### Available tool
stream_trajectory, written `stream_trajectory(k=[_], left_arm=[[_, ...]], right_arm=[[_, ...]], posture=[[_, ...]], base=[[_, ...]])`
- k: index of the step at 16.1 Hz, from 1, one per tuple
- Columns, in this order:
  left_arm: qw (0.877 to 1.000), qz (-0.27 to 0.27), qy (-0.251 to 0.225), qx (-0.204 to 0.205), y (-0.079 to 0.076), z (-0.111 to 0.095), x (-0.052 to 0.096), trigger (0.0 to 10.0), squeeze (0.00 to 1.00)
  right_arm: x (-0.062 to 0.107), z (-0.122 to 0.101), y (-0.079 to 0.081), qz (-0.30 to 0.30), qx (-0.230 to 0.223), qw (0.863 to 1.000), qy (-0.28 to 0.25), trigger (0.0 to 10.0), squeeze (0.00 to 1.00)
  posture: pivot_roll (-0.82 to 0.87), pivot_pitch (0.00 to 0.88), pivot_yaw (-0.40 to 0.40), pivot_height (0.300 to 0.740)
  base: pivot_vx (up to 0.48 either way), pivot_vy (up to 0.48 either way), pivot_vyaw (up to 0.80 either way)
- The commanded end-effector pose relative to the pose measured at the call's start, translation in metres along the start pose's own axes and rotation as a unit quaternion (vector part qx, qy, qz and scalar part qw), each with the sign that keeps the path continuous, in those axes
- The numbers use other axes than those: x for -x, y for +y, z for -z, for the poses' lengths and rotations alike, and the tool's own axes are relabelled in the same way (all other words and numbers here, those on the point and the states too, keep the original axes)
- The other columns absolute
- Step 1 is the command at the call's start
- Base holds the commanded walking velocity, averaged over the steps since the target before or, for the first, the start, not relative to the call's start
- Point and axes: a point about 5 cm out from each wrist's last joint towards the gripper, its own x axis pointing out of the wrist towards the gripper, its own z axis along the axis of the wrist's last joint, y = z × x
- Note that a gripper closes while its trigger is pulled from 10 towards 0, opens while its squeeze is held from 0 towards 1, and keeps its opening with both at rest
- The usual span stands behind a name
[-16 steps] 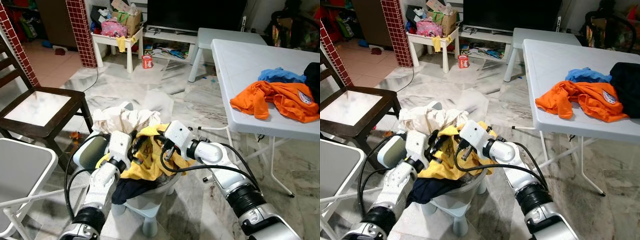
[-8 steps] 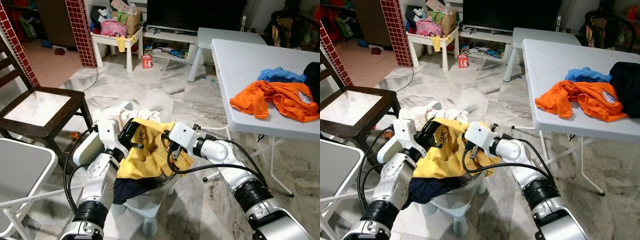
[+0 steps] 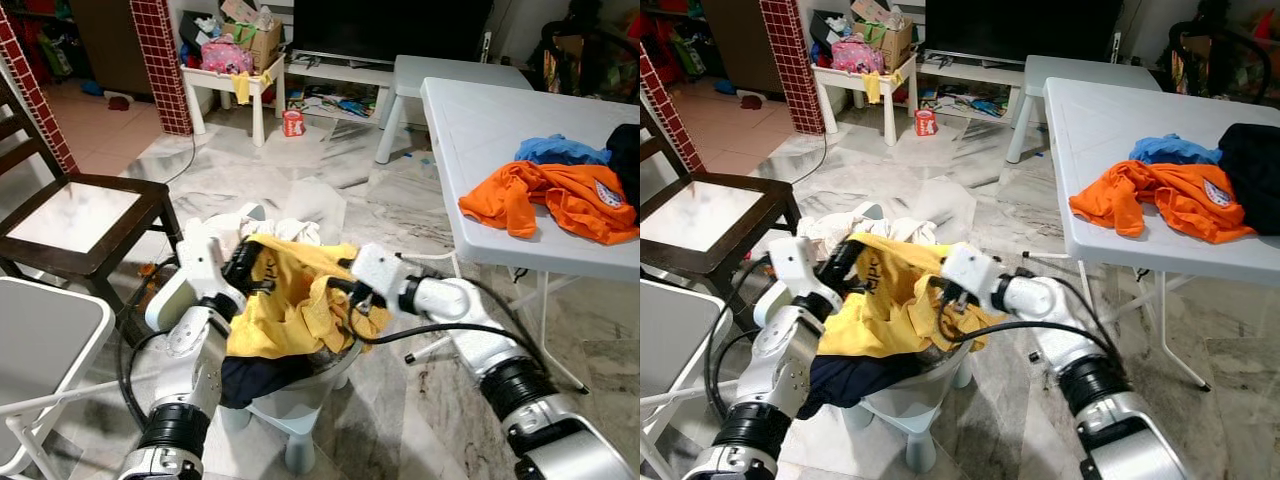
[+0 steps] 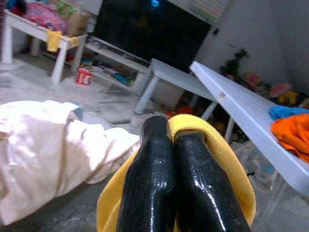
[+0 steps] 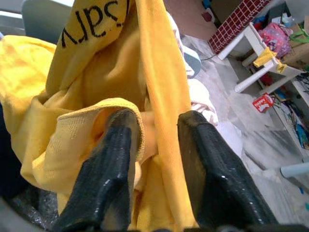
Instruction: Hang hanger
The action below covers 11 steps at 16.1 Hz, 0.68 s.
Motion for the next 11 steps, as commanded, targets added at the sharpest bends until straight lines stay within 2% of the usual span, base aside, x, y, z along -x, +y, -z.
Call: stream_trajectory(k=[1,3,5,6,7,9,11], left_arm=[[0.999,-0.032,0.001,-0.006,0.009,-0.002,0.002,0.0,0.0],[0.997,-0.072,0.003,-0.017,0.02,-0.003,0.007,0.0,0.0],[0.991,-0.13,0.002,-0.024,0.033,-0.004,0.016,0.0,0.0],[0.983,-0.18,0.003,-0.024,0.045,-0.003,0.024,0.0,0.0],[0.979,-0.202,0.002,-0.01,0.05,-0.002,0.028,0.0,0.0],[0.977,-0.212,0.007,0.003,0.054,0.0,0.031,0.0,0.0],[0.979,-0.203,0.01,-0.003,0.052,0.0,0.034,0.0,0.0]], right_arm=[[0.001,-0.004,-0.005,-0.001,0.001,1.0,-0.008,10.0,1.0],[0.002,-0.003,-0.001,-0.015,-0.002,1.0,-0.009,10.0,1.0],[0.002,-0.002,0.011,-0.051,-0.009,0.999,-0.015,10.0,1.0],[0.004,0.001,0.021,-0.083,-0.016,0.996,-0.015,10.0,1.0],[0.005,0.003,0.027,-0.099,-0.02,0.995,-0.012,10.0,1.0],[0.006,0.007,0.034,-0.116,-0.025,0.993,-0.007,10.0,1.0],[0.004,0.008,0.037,-0.118,-0.025,0.993,-0.003,10.0,1.0]], posture=[[0.01,0.0,-0.045,0.74],[0.02,0.0,-0.045,0.74],[0.02,0.0,-0.049,0.74],[0.02,0.0,-0.05,0.74],[0.02,0.0,-0.052,0.74],[0.03,0.0,-0.054,0.74],[0.03,0.0,-0.056,0.74]], base=[[0.0,0.0,0.0],[0.0,0.0,0.0],[0.0,0.0,0.0],[0.0,0.0,0.0],[0.0,0.0,0.0],[0.0,0.0,0.0],[0.0,0.0,0.0]])
